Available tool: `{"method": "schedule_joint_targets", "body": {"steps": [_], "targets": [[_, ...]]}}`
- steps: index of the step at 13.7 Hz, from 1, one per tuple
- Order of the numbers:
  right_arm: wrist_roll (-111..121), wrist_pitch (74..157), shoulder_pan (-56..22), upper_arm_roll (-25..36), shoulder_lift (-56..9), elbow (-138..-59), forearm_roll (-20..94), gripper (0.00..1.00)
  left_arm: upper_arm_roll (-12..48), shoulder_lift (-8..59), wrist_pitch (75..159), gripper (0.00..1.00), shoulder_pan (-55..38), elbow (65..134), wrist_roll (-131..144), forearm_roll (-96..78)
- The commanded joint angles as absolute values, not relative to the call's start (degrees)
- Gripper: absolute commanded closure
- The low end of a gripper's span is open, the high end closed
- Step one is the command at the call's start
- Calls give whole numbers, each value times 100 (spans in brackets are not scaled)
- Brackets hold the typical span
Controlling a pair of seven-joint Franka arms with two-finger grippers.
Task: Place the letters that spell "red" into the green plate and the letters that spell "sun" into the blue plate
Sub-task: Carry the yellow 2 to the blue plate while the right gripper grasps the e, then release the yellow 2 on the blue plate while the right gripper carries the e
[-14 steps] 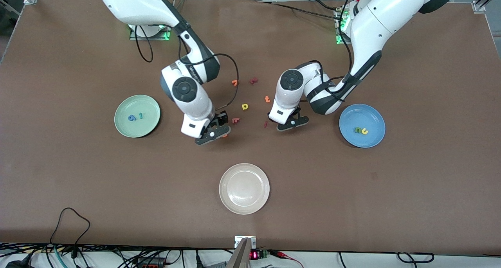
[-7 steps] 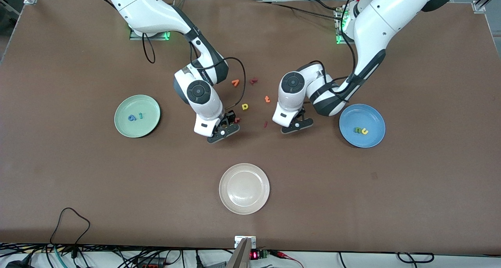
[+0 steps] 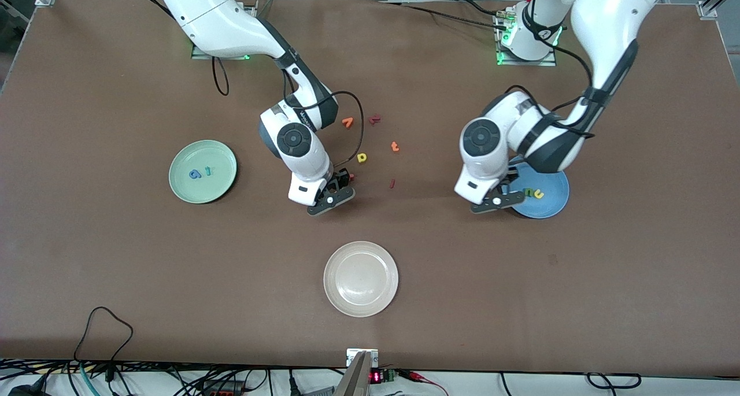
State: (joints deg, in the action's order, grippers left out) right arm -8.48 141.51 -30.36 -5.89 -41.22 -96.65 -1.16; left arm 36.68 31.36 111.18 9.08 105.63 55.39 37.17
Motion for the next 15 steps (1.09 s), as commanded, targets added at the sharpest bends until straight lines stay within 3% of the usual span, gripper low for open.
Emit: {"method": "schedule_joint_targets", "body": {"steps": [1, 6, 10, 11, 12, 13, 15], "targets": [[-818, 14282, -3085, -536, -4306, -9527, -97, 49, 3718, 3032, 11074, 86, 1527, 10932, 4784, 3806], [-826, 14317, -3129, -475, -4324, -9519, -88, 50, 3709, 3015, 12495, 86, 2495, 11995, 4307, 3989], [-835, 14317, -3173, -440, -4342, -9519, -88, 67, 3718, 3041, 13217, 82, 2917, 12401, 4289, 4517], [-835, 14317, -3173, -431, -4359, -9519, -88, 71, 3718, 3041, 13227, 68, 2935, 12401, 4202, 4518], [-835, 14317, -3173, -431, -4359, -9519, -88, 71, 3726, 3041, 13262, 24, 3023, 12393, 3975, 4509], [-835, 14317, -3173, -431, -4359, -9519, -79, 73, 3770, 3076, 13385, 0, 3345, 12375, 3868, 4509], [-835, 14317, -3173, -431, -4359, -9519, -79, 74, 3990, 3076, 13570, 0, 3594, 12366, 3710, 4509]]}}
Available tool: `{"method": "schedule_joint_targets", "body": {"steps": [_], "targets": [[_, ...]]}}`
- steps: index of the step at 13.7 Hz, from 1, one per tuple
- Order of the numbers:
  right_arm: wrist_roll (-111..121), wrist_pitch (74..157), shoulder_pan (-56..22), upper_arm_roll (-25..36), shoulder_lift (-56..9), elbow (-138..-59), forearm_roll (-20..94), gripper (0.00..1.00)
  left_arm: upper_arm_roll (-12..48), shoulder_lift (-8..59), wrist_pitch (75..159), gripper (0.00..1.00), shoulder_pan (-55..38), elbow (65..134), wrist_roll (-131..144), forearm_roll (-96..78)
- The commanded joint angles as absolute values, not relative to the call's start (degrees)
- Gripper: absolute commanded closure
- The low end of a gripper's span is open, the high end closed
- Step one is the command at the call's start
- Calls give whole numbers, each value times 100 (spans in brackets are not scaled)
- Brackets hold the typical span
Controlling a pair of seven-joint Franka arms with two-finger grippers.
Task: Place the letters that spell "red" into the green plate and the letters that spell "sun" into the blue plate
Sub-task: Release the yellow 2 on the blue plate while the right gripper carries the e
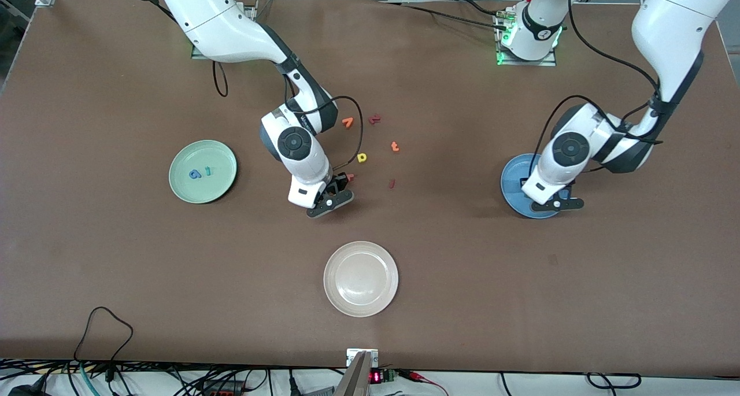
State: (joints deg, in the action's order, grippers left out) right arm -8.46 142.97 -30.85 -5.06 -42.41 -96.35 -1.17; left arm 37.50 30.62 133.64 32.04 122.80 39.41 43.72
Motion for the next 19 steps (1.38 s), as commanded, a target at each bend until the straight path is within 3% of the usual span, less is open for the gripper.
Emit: {"method": "schedule_joint_targets", "body": {"steps": [1, 4, 6, 9, 12, 15, 17, 19], "targets": [[-835, 14317, -3173, -422, -4359, -9510, -79, 77, 4042, 3024, 13562, 0, 3595, 12349, 3709, 4509], [-852, 14282, -3199, -387, -4246, -9466, -44, 85, 4560, 2717, 13283, 0, 3674, 12200, 3735, 4500], [-992, 14212, -3173, -387, -4000, -9466, -35, 88, 5042, 2567, 12415, 0, 3691, 11876, 3727, 4474], [-1029, 13441, -2972, -133, -3465, -9405, -35, 91, 6078, 2566, 11078, 0, 3927, 11261, 3779, 4343], [-1002, 12693, -2174, -97, -3103, -9483, -35, 99, 6538, 2602, 10146, 0, 3999, 10531, 3718, 3659], [-1045, 12595, -1513, -97, -2682, -10183, -61, 100, 7039, 2636, 9003, 0, 3920, 9400, 3709, 3113], [-1055, 12691, -1127, -105, -2339, -11018, -70, 100, 7145, 2672, 8824, 0, 3850, 8687, 3683, 2447], [-1063, 12744, -1099, -114, -2076, -11590, -96, 100, 6980, 2358, 8798, 0, 3850, 8517, 3150, 2137]]}}
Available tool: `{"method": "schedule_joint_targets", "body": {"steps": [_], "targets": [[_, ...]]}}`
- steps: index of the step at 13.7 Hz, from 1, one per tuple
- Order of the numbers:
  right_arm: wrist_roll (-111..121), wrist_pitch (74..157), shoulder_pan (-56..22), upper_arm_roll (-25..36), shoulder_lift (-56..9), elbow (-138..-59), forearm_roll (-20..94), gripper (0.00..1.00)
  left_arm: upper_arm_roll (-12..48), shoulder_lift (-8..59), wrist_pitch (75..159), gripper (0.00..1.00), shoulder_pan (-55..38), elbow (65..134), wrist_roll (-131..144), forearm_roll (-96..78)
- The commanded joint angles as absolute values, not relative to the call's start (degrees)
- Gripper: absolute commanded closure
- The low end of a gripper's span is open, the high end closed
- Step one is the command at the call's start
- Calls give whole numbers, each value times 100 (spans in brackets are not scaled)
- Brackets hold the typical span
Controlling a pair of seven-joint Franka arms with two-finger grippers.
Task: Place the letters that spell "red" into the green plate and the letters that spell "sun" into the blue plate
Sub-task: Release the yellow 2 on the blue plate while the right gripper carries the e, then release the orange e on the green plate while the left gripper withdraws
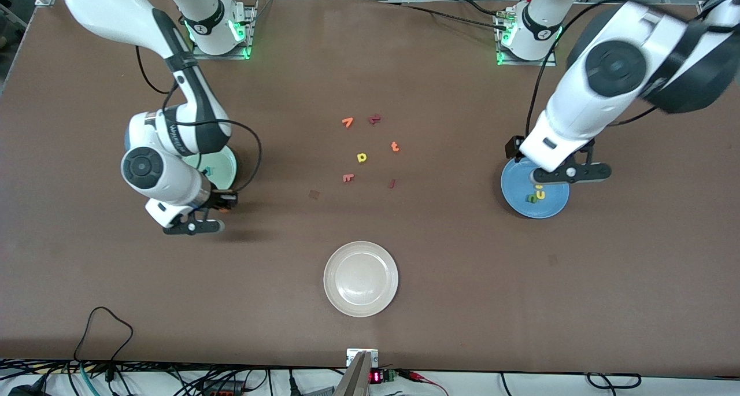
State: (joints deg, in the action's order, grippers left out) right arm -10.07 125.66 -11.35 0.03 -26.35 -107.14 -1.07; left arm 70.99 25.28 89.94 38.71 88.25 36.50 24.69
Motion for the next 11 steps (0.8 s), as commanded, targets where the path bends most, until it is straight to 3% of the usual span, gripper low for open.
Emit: {"method": "schedule_joint_targets", "body": {"steps": [1, 4, 11], "targets": [[-1063, 12892, -1090, -106, -1909, -11923, -105, 100, 6613, 2121, 8772, 0, 3763, 8508, 2659, 2040], [-1055, 13893, -1037, -114, -1644, -12970, -123, 100, 4718, 1311, 8798, 0, 3027, 8587, 1208, 708], [-1063, 13992, -914, -106, -1547, -13254, -141, 98, 1190, 1011, 8964, 0, 197, 8736, -185, 440]]}}
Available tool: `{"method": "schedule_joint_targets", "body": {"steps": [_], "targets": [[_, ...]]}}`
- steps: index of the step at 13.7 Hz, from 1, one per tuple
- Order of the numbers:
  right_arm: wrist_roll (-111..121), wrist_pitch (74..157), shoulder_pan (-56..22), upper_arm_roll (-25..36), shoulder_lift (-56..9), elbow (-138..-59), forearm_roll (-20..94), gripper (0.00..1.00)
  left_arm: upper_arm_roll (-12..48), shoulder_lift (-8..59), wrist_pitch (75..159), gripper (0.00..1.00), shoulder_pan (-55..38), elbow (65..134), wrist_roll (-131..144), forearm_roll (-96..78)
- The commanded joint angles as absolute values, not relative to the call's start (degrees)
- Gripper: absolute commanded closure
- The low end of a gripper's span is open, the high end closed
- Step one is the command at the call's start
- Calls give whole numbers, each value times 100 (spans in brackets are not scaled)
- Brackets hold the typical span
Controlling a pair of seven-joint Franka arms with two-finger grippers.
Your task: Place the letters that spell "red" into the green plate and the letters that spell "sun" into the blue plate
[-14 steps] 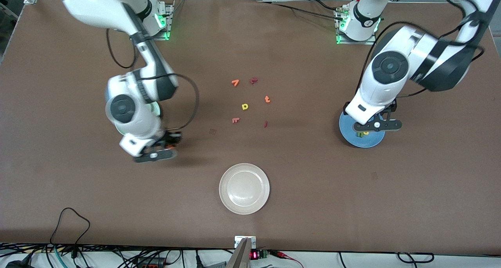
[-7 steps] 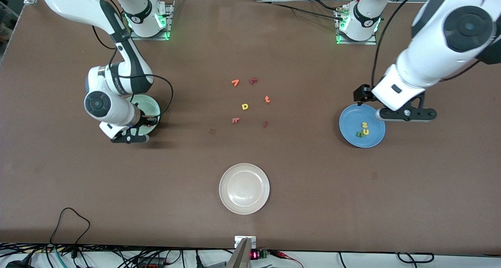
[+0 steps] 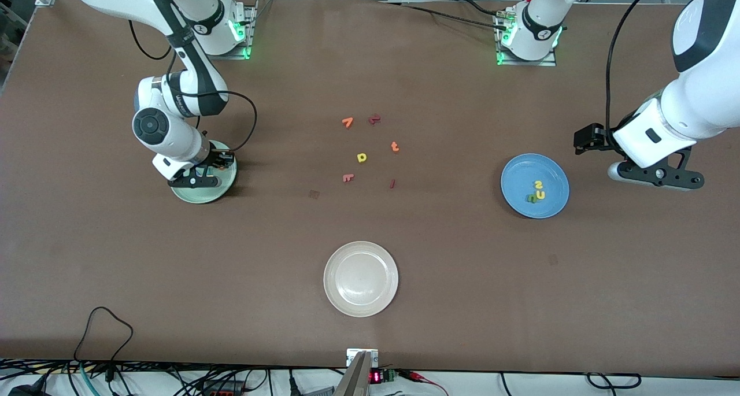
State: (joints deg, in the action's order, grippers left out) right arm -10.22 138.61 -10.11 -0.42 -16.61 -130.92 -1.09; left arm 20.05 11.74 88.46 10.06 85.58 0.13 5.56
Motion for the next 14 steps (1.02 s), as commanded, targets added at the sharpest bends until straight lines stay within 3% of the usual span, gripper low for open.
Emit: {"method": "schedule_joint_targets", "body": {"steps": [1, 2, 3, 4, 7, 10, 14], "targets": [[-1063, 14097, -879, -114, -1608, -13254, -141, 98, 899, 967, 9104, 0, -24, 8771, -219, 379], [-1063, 14202, -757, -114, -1695, -13254, -141, 95, 601, 915, 9175, 0, -157, 8858, -228, 361], [-1133, 14255, -738, -114, -1722, -13245, -115, 70, 258, 818, 9428, 0, -332, 8990, -237, 352], [-1308, 14247, -738, -114, -1688, -13202, -79, 1, 20, 704, 9657, 0, -456, 9139, -377, 343], [-1477, 13811, -756, -132, -1223, -12650, -88, 0, -61, 274, 10028, 0, -370, 9728, -1019, -137], [-1477, 12266, -791, -123, -1169, -11351, -97, 0, -334, 45, 10046, 0, -360, 9896, -1020, -475], [-1397, 10875, -712, -88, -1169, -9698, -114, 0, -159, -429, 9888, 0, -422, 10239, -1020, 202]]}}
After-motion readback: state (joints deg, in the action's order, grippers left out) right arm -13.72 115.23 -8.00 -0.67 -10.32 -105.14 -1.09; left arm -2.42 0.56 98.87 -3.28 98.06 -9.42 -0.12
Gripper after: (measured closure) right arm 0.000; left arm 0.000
